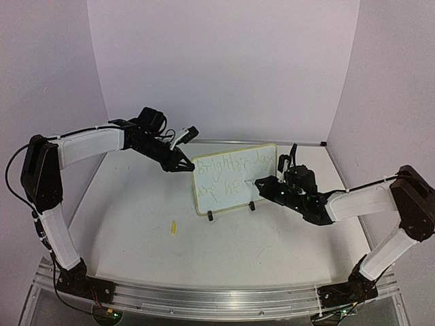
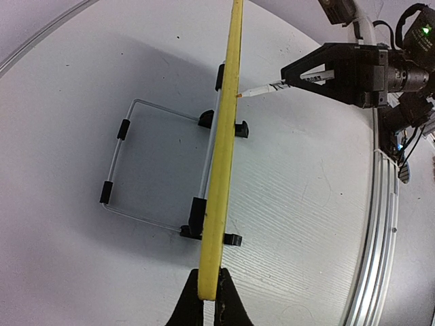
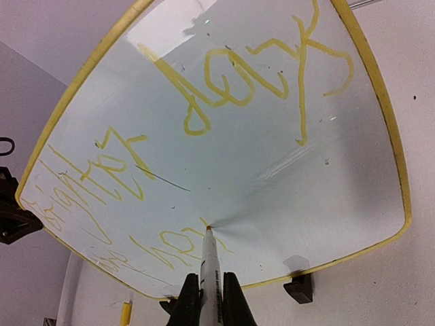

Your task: Write a sentence on the whiteboard

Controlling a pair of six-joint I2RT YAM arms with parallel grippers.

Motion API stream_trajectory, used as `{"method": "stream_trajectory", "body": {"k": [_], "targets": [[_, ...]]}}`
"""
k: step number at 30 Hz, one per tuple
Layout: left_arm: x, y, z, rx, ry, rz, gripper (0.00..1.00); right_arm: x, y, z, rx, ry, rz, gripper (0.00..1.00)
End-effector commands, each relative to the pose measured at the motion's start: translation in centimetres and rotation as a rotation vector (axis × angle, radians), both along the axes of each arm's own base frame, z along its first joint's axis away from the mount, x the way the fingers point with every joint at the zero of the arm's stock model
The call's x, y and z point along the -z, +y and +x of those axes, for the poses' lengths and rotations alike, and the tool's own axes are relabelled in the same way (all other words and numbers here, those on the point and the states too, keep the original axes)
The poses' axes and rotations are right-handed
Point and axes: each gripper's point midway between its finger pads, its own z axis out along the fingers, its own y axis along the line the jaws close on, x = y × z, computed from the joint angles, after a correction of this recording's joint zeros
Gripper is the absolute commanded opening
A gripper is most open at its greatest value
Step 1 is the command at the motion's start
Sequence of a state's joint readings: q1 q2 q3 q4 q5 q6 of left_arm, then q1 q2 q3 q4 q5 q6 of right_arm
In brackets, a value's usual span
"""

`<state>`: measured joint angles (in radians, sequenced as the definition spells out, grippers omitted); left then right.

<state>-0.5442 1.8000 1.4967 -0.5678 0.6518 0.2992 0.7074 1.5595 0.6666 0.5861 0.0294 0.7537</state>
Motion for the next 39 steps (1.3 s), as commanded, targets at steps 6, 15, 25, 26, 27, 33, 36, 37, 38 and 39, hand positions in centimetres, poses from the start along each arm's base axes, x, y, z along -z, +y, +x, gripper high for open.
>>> {"method": "stream_trajectory", "body": {"k": [6,15,25,26,27,33,36,37,38,39], "targets": [[-2.3,0.1,-0.3,0.015,-0.076,-0.025,0.00,0.5,0.4,0.2,-0.004,0.018,0.013,0.00],[-2.2,0.1,-0.3,0.015,-0.075,-0.023,0.00,-0.9,0.0,-0.4,-0.013,-0.011,0.027,0.00],[-2.1,0.1,-0.2,0.015,-0.074,-0.022,0.00,-1.1,-1.2,-0.2,0.034,-0.018,-0.019,0.00],[-2.1,0.1,-0.2,0.015,-0.074,-0.022,0.00,-1.1,-1.2,-0.1,0.034,-0.018,-0.022,0.00],[-2.1,0.1,-0.2,0.015,-0.073,-0.022,0.00,-1.1,-1.1,0.0,0.035,-0.019,-0.024,0.00],[-2.2,0.1,-0.3,0.015,-0.076,-0.022,0.00,-1.2,-0.8,0.6,0.040,-0.024,-0.032,0.00],[-2.2,0.1,-0.3,0.014,-0.078,-0.022,0.00,-1.2,-0.7,0.8,0.045,-0.028,-0.036,0.00],[-2.2,0.1,-0.2,0.014,-0.077,-0.021,0.00,-1.2,-0.7,0.9,0.047,-0.029,-0.038,0.00],[-2.2,0.1,-0.3,0.014,-0.077,-0.021,0.00,-1.2,-0.7,0.9,0.047,-0.029,-0.040,0.00],[-2.2,0.1,-0.3,0.014,-0.077,-0.022,0.00,-1.2,-0.7,1.0,0.047,-0.030,-0.040,0.00]]}}
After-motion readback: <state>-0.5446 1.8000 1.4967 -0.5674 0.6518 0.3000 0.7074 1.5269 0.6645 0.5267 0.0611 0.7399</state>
